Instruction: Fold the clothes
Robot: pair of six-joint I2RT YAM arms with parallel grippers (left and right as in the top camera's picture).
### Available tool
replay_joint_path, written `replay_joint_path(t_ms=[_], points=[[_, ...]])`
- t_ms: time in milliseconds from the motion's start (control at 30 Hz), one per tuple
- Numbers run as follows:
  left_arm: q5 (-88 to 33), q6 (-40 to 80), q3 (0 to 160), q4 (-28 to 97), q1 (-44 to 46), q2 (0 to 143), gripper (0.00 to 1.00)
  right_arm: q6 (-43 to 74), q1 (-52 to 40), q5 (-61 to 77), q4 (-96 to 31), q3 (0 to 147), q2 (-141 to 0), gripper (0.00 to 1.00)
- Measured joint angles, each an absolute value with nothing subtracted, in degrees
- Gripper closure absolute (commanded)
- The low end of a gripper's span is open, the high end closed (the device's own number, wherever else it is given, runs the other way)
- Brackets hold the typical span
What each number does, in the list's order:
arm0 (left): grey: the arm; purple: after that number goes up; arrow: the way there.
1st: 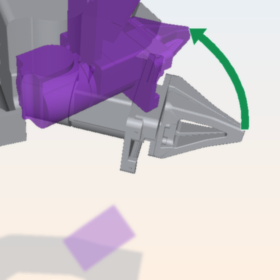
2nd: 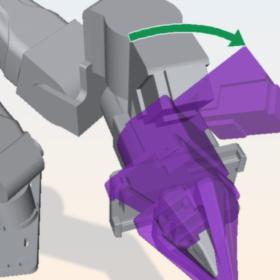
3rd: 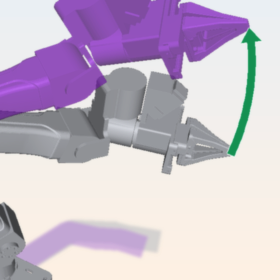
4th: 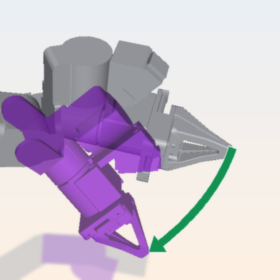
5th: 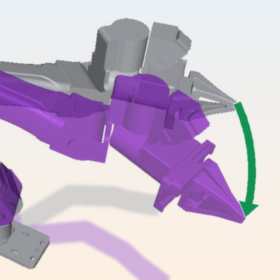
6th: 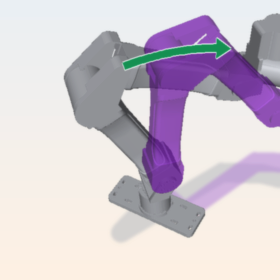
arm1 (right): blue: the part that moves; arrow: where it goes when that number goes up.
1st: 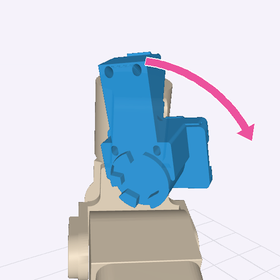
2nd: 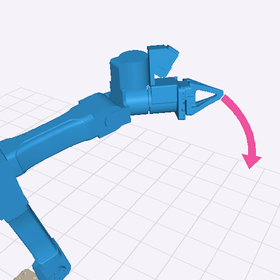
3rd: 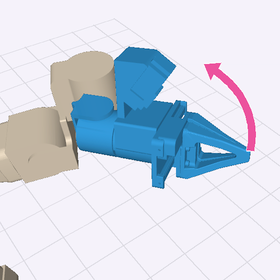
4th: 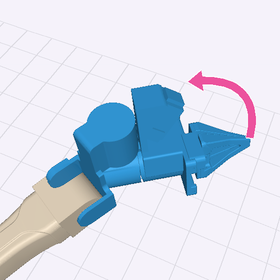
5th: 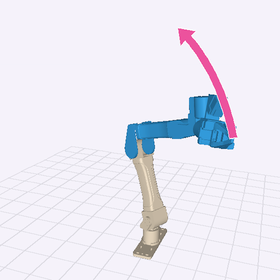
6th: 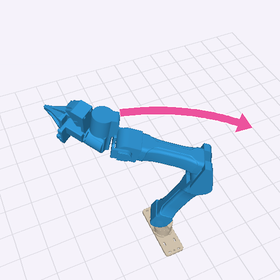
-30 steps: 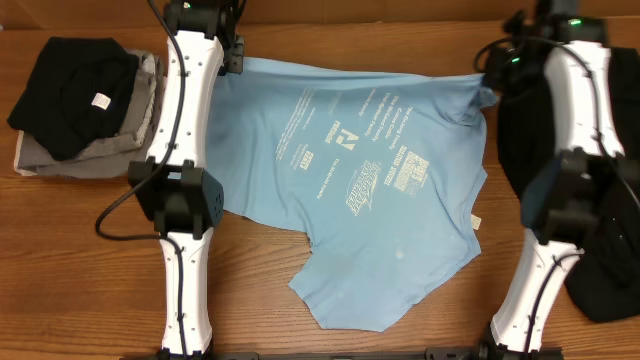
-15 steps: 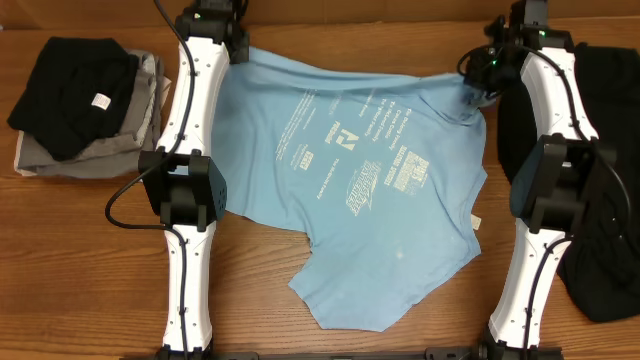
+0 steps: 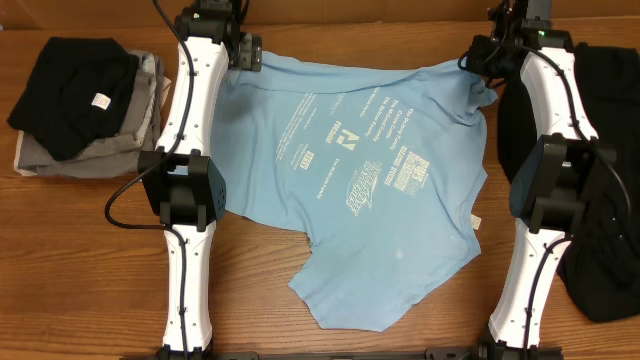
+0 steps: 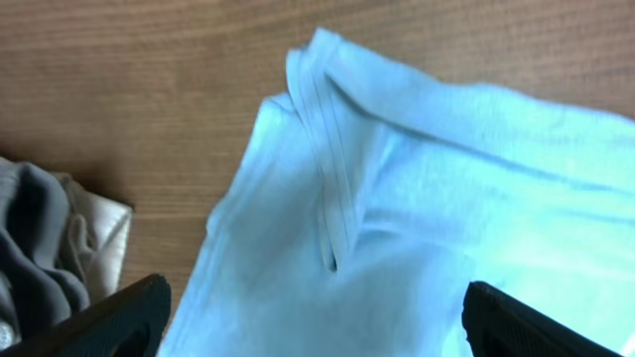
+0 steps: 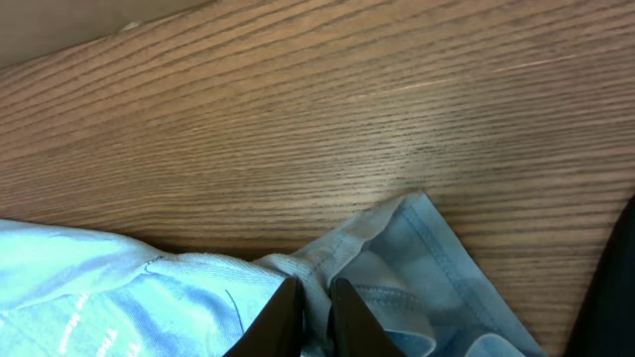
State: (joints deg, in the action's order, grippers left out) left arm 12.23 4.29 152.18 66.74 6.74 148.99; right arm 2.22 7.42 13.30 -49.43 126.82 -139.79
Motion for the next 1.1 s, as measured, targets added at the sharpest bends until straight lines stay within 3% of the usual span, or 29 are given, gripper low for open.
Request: replay_joint_path(t_ms=[300, 800, 1100], points=[[10.4, 8.5, 147.9, 69.5, 6.4, 149.1, 0.18, 2.2, 7.4, 13.3, -50.8, 126.8, -139.8, 0.87], [8.6, 10.7, 139.0, 52.7, 6.1, 149.3, 0.39, 2.2, 7.4, 13.3, -51.1, 126.8, -139.8, 0.87], [8.5, 12.6, 135.6, 46.2, 6.1, 149.3, 0.45, 2.2, 7.4, 13.2, -50.9, 126.8, -139.8, 0.87]])
